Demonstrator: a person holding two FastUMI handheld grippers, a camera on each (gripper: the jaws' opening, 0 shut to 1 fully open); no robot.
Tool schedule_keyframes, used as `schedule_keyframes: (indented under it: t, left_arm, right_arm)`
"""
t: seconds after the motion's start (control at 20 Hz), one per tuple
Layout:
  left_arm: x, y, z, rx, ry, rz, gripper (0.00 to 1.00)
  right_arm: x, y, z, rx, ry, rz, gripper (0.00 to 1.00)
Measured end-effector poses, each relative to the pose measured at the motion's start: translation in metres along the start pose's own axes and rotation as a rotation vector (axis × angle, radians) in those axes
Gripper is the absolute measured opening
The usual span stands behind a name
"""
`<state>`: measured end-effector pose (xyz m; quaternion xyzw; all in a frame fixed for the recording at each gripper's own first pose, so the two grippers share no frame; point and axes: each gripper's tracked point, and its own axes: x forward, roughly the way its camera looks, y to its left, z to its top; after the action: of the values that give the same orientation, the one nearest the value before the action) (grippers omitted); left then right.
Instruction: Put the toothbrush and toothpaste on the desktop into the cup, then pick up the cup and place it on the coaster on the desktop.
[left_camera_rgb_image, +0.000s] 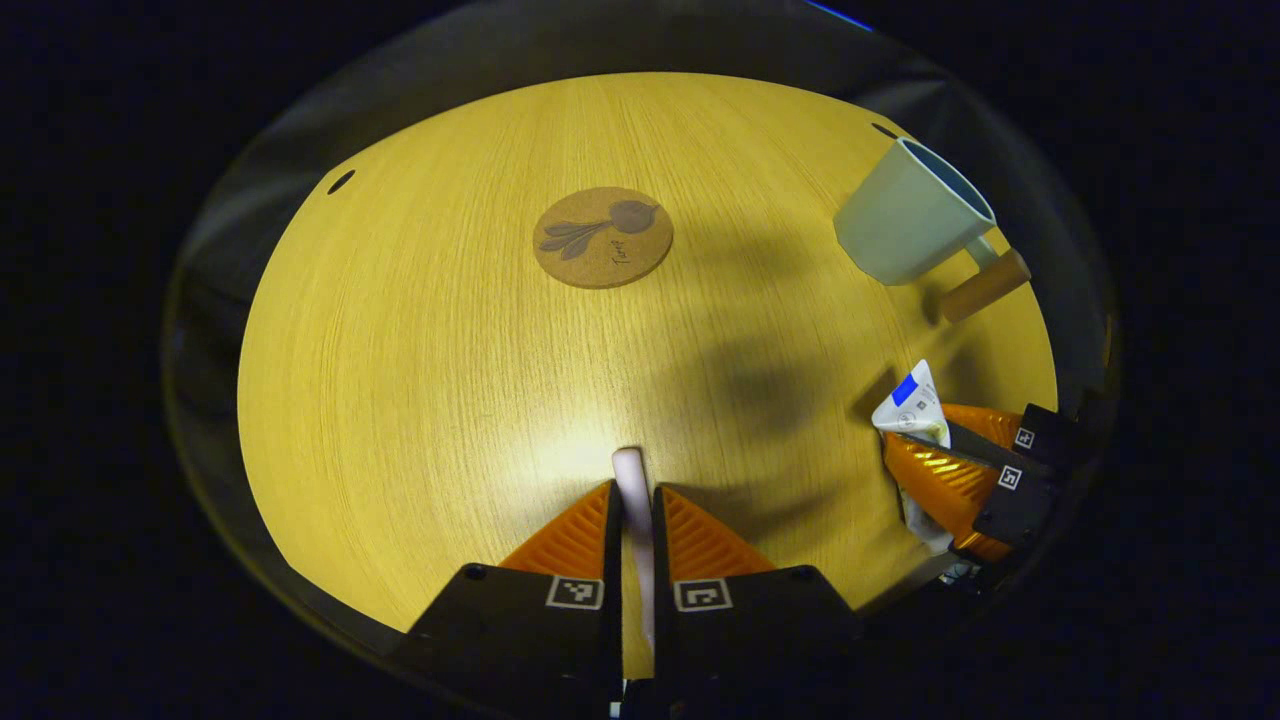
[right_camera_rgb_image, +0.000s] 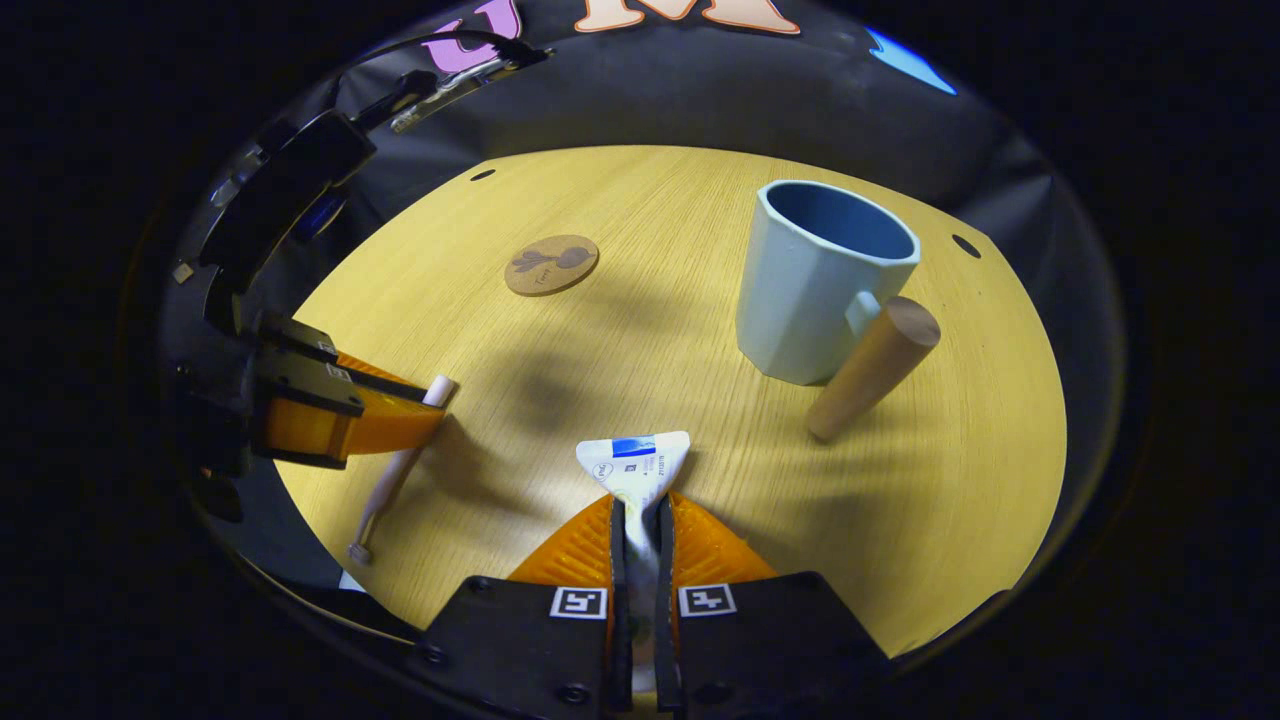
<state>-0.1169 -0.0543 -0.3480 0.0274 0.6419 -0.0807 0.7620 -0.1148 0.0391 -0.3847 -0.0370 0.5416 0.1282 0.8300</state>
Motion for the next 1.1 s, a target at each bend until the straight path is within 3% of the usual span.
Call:
schedule_keyframes:
  t: [0.25, 0.65, 1.0, 1.1]
  left_arm:
    - [-0.0004, -0.0002, 0.0007, -0.016, -0.025, -0.039, 0.01]
    - [-0.0024, -0.0048, 0.0035, -0.002, -0.127, -0.059, 0.0]
    - [-0.0051, -0.0053, 0.0013, -0.038, -0.167, -0.105, 0.0]
    - [-0.0087, -0.002, -0.0014, -0.062, -0.187, -0.115, 0.0]
  right_arm:
    - [0.0003, 0.0002, 0.0002, -0.015, 0.004, 0.004, 0.12]
    - [-0.0007, -0.0013, 0.0007, -0.065, 0.038, 0.013, 0.12]
    - [-0.0031, -0.0002, 0.0049, 0.039, 0.068, 0.086, 0.12]
    - [-0.0018, -0.0005, 0.0037, 0.057, 0.072, 0.08, 0.07]
